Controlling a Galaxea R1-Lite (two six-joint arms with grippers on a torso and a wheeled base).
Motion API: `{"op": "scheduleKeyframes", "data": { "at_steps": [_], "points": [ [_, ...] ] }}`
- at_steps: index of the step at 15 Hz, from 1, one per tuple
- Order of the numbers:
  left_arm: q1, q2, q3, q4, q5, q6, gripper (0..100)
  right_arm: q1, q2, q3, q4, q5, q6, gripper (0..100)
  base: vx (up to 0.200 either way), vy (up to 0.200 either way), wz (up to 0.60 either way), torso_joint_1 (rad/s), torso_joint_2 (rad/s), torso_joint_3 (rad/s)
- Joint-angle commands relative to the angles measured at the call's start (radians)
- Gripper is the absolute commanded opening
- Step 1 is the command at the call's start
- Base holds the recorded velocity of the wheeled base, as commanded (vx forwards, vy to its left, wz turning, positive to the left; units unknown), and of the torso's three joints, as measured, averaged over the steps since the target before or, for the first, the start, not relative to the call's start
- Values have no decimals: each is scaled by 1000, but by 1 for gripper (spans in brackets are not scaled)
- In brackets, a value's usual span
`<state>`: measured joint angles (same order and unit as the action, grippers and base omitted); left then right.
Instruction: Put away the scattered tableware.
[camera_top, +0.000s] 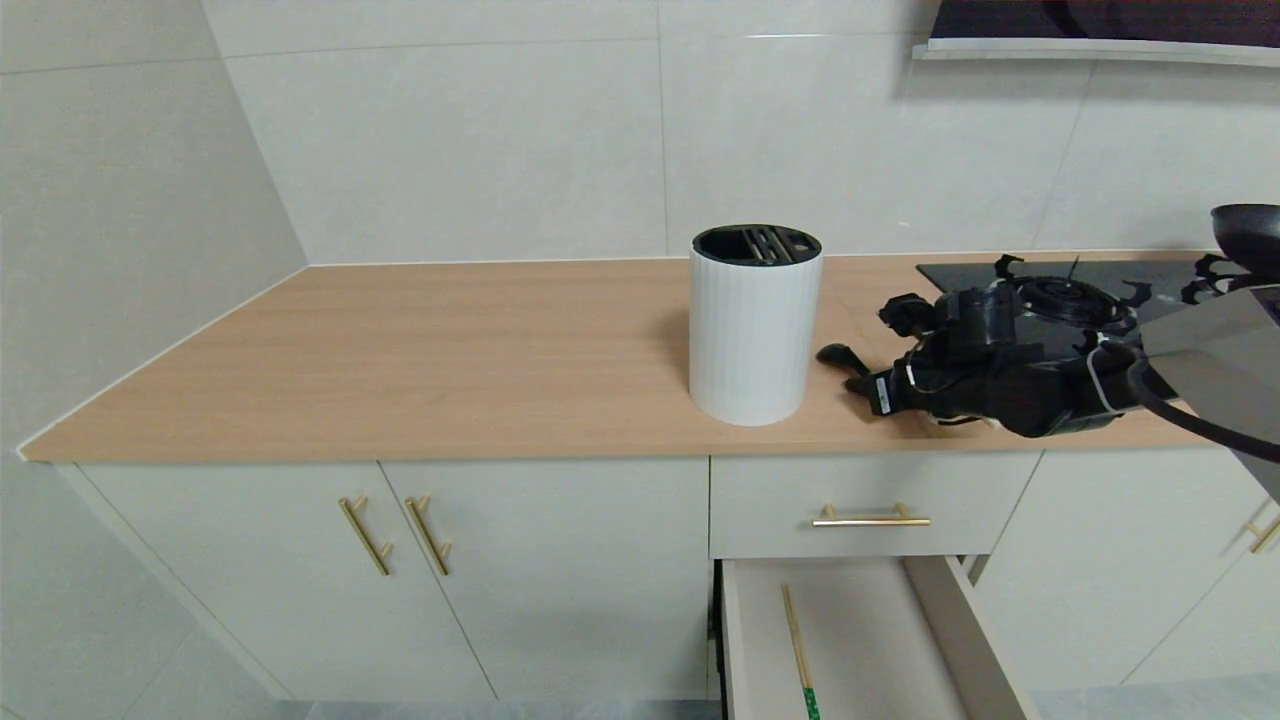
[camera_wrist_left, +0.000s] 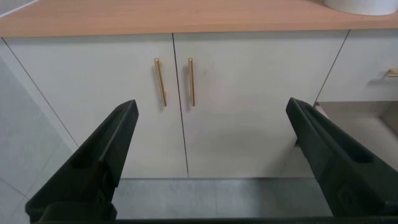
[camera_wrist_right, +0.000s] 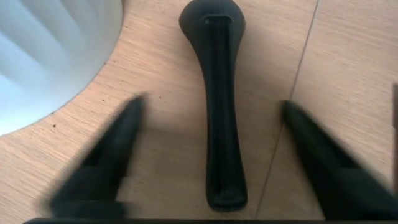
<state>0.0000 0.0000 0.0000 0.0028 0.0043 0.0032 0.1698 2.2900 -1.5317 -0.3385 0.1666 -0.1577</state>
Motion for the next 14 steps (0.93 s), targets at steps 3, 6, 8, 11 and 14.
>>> {"op": "scheduleKeyframes", "data": {
  "at_steps": [3,6,8,11,14],
  "points": [
    [0,0,0,0,0,0,100,0,9,-2,1,1,1,0,0,0,0,0,0,0],
    [0,0,0,0,0,0,100,5,-6,-15,15,-7,46,0,0,0,0,0,0,0],
    [0,0,0,0,0,0,100,10,-95,-7,96,-29,125,0,0,0,0,0,0,0],
    [0,0,0,0,0,0,100,28,-294,67,262,-142,253,0,0,0,0,0,0,0],
    [0,0,0,-1,0,0,100,33,-501,245,269,-154,294,0,0,0,0,0,0,0]
  ]
}}
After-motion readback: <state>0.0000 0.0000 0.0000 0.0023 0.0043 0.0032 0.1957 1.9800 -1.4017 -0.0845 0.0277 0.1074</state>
